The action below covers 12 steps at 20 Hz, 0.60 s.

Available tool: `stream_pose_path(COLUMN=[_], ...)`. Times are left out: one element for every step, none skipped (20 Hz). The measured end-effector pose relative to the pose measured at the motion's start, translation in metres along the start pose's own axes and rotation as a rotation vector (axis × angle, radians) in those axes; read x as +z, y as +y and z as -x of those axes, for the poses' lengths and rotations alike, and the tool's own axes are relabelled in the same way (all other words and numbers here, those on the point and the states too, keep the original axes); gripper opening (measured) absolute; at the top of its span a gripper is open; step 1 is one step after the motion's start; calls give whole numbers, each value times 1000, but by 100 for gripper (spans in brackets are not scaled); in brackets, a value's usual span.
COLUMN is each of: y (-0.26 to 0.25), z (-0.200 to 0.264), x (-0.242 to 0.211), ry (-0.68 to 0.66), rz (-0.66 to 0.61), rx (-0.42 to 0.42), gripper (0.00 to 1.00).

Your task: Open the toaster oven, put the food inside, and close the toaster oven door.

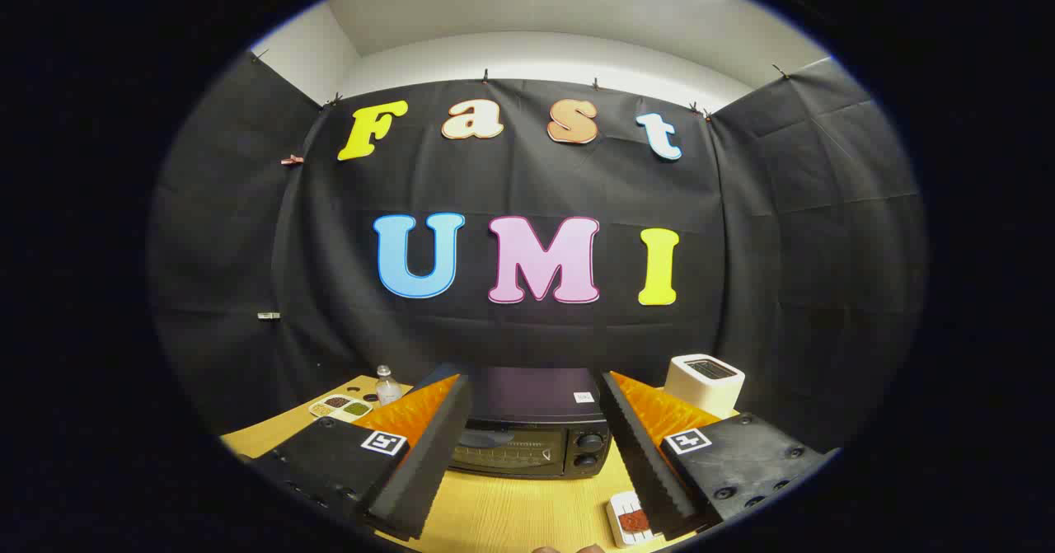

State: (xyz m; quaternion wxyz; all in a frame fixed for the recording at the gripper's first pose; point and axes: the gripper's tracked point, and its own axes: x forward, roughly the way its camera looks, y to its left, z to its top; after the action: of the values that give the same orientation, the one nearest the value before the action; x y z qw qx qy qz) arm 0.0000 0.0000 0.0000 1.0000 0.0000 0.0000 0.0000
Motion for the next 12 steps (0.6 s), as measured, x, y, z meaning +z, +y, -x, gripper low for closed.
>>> stream_pose_path(y=[0, -1, -1, -2, -3, -4, -4, -6, -7, -10, -12, -15], z=[1, 2, 4, 5, 8, 10, 10, 12, 13, 14, 15, 15], x=[-2, -2, -4, -6, -7, -9, -11, -12, -14, -14, -14, -14], ry=[0, 3, 7, 10, 11, 12, 16, 21, 24, 25, 24, 23], rz=[0, 1, 2, 4, 8, 13, 17, 20, 21, 21, 19, 17], rx=[-3, -5, -6, -7, -9, -10, -11, -11, -13, -18, -23, -29], gripper=[97, 97, 97, 97, 97, 97, 97, 97, 97, 97, 97, 97])
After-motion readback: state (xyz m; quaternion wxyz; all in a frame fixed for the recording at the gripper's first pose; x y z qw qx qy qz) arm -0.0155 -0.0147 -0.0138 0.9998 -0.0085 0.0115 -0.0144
